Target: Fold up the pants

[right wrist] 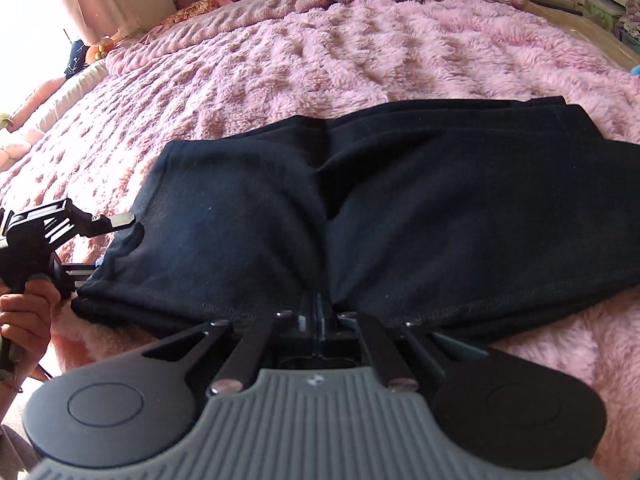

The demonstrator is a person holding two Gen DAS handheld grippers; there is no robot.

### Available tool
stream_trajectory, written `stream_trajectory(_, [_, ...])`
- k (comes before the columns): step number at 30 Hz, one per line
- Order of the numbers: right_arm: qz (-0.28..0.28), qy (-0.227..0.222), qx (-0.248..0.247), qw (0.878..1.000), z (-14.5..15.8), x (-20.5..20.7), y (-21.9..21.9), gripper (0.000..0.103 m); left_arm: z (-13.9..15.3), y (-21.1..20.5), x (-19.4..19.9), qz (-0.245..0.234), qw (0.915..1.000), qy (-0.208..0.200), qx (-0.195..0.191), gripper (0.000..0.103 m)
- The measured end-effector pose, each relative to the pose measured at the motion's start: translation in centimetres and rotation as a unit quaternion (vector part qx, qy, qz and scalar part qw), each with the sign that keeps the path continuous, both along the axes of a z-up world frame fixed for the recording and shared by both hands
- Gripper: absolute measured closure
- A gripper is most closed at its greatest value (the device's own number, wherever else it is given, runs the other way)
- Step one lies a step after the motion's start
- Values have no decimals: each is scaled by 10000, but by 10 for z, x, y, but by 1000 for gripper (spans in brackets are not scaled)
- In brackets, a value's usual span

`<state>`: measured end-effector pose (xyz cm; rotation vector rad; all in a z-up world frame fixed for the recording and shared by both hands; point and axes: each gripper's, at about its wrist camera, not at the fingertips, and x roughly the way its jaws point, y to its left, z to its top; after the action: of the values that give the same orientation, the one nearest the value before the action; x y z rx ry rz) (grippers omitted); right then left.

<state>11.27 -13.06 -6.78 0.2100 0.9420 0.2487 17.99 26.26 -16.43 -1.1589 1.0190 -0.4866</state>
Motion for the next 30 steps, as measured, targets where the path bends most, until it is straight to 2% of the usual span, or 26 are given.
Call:
stream_trajectory(2, [-279, 2, 264, 9993, 6, -1, -13, 103, -3, -8, 6, -249, 9989, 294, -256, 54])
stream_trajectory(3, [-409, -101, 438, 9982, 10, -1, -19, 102, 0, -14, 8, -319, 9987, 362, -147, 57])
stream_trajectory(4, [-493, -284, 534, 9970, 15, 0, -25, 101, 5, -19, 4, -247, 9988, 423, 89, 70])
stream_trajectory(5, [-545, -475, 577, 9957, 19, 2, -29, 101, 9, -23, 4, -210, 9981, 516, 258, 75])
stream_trajectory(7, [-386, -641, 749, 9944, 22, 21, -31, 101, 16, -29, 6, -124, 9974, 621, 342, 89])
stream_trajectory(8, [-209, -550, 863, 9945, 19, 33, -29, 101, 21, -31, 6, -79, 9976, 590, 353, 90])
stream_trajectory(11, [364, 124, 1179, 9923, -4, 83, -13, 102, 50, -40, 2, -89, 9979, 184, 620, 91])
stream_trajectory(13, [-22, 164, 908, 9957, -16, 106, -10, 103, 72, -50, -6, -155, 9964, -122, 826, 92])
stream_trajectory(16, [-547, 3, 1405, 9886, -25, 139, -24, 103, 94, -65, -15, -258, 9938, -343, 1029, 92])
stream_trajectory(19, [-865, -405, 1283, 9871, -8, 156, -45, 103, 106, -74, -20, -239, 9934, -446, 1034, 92])
stream_trajectory(22, [-828, -543, 919, 9908, 18, 142, -67, 102, 117, -84, -22, -256, 9932, -554, 991, 92])
stream_trajectory(26, [-759, -579, 939, 9910, 39, 105, -109, 101, 141, -107, -19, -396, 9910, -667, 1089, 92])
stream_trajectory(30, [-457, -483, 1233, 9901, 39, 64, -132, 101, 174, -140, -16, -573, 9870, -1055, 1071, 92])
